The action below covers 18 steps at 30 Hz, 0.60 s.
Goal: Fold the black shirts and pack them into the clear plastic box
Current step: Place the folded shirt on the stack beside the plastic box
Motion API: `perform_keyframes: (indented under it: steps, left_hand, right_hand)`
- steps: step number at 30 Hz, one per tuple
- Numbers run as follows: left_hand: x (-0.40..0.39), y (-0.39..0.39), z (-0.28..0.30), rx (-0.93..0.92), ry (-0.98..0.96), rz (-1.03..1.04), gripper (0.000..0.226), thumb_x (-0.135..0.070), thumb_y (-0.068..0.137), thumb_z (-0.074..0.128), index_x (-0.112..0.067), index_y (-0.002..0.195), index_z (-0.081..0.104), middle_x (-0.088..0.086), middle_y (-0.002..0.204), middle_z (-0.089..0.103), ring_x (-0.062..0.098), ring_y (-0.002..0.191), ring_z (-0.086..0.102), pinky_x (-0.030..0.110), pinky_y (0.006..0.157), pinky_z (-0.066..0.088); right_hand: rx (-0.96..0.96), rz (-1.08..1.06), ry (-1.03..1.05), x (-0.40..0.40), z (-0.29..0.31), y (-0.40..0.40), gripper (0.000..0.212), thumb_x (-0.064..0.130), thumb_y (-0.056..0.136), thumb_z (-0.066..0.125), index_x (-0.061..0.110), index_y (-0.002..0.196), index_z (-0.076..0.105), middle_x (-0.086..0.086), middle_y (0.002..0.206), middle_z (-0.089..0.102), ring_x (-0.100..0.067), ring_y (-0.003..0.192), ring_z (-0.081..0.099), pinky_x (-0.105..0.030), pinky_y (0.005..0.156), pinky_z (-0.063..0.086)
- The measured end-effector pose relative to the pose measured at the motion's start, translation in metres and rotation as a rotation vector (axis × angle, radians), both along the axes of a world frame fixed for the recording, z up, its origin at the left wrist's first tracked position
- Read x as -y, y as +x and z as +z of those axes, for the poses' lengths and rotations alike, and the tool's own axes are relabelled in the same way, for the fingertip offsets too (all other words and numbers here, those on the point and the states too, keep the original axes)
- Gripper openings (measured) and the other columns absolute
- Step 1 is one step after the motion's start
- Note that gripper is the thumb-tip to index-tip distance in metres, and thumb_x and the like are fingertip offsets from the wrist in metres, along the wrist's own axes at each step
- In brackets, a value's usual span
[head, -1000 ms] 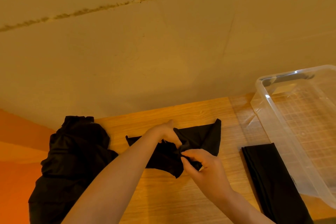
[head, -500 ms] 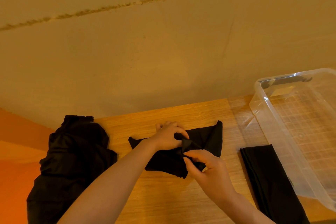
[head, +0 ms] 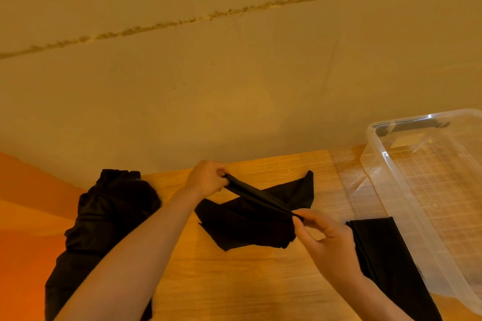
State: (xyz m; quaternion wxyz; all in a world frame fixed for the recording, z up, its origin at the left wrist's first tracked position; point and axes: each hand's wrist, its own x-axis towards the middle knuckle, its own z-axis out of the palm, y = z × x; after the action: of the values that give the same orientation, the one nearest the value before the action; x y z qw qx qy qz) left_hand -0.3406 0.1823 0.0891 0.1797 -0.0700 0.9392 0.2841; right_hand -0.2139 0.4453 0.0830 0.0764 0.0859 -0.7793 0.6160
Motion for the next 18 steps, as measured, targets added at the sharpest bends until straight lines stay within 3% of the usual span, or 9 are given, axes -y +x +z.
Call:
perform_keyframes:
  steps: [2,4,6,10,14,16,18]
  left_hand:
    - [0.014,-0.001,0.017,0.086,-0.011,-0.073,0.016,-0.011,0.082,0.071,-0.018,0.096,0.071,0.002,0.081,0.071,0.01,0.055,0.065,0.026,0.063,0.055]
    - [0.021,-0.001,0.034,0.168,-0.041,-0.168,0.014,-0.012,0.082,0.071,-0.017,0.096,0.072,0.001,0.076,0.07,0.005,0.047,0.058,0.019,0.052,0.048]
    - [0.023,-0.001,0.051,0.179,-0.007,-0.202,0.011,-0.013,0.086,0.069,-0.013,0.096,0.073,0.0,0.07,0.069,0.002,0.042,0.052,0.016,0.046,0.041]
    - [0.023,0.0,0.093,0.14,0.108,-0.196,0.013,-0.013,0.087,0.07,-0.011,0.1,0.072,0.003,0.068,0.068,0.001,0.046,0.049,0.017,0.049,0.041]
    - [0.028,0.006,0.139,0.212,0.277,-0.175,0.016,-0.01,0.083,0.073,-0.014,0.099,0.07,0.002,0.067,0.07,0.005,0.055,0.054,0.016,0.054,0.043]
    - [0.03,0.011,0.158,0.215,0.345,-0.162,0.017,-0.009,0.08,0.074,-0.01,0.096,0.071,0.006,0.067,0.07,0.008,0.052,0.05,0.019,0.056,0.044]
    - [0.031,0.015,0.172,0.183,0.415,-0.117,0.024,-0.013,0.073,0.076,-0.002,0.095,0.071,0.009,0.066,0.069,0.007,0.044,0.044,0.019,0.057,0.044]
  right_hand:
    - [0.006,-0.019,0.033,-0.005,-0.002,-0.007,0.026,0.05,0.086,0.062,0.033,0.103,0.07,0.017,0.091,0.071,-0.004,0.087,0.069,-0.021,0.076,0.056]
    - [0.022,-0.01,0.059,-0.009,-0.006,-0.015,0.016,0.024,0.086,0.069,0.028,0.101,0.07,0.017,0.091,0.071,-0.003,0.087,0.068,-0.026,0.077,0.057]
    - [0.027,0.011,0.059,-0.012,0.0,-0.025,0.029,0.009,0.083,0.069,0.035,0.097,0.07,0.018,0.091,0.07,-0.002,0.087,0.068,-0.022,0.077,0.056]
    - [-0.045,-0.02,0.019,-0.013,0.024,-0.044,0.037,0.013,0.082,0.068,0.046,0.099,0.066,0.021,0.09,0.07,-0.001,0.085,0.068,-0.01,0.074,0.051]
    - [-0.063,-0.052,-0.062,-0.015,0.052,-0.065,0.022,0.034,0.078,0.064,0.049,0.093,0.068,0.023,0.09,0.07,0.0,0.086,0.068,-0.009,0.074,0.05]
    - [-0.084,-0.073,-0.056,-0.016,0.064,-0.077,0.019,0.026,0.081,0.067,0.043,0.088,0.07,0.025,0.088,0.07,0.002,0.084,0.068,-0.008,0.074,0.05]
    - [-0.1,-0.078,-0.045,-0.015,0.076,-0.086,0.028,0.009,0.085,0.068,0.038,0.088,0.066,0.023,0.083,0.07,0.007,0.081,0.066,-0.005,0.072,0.048]
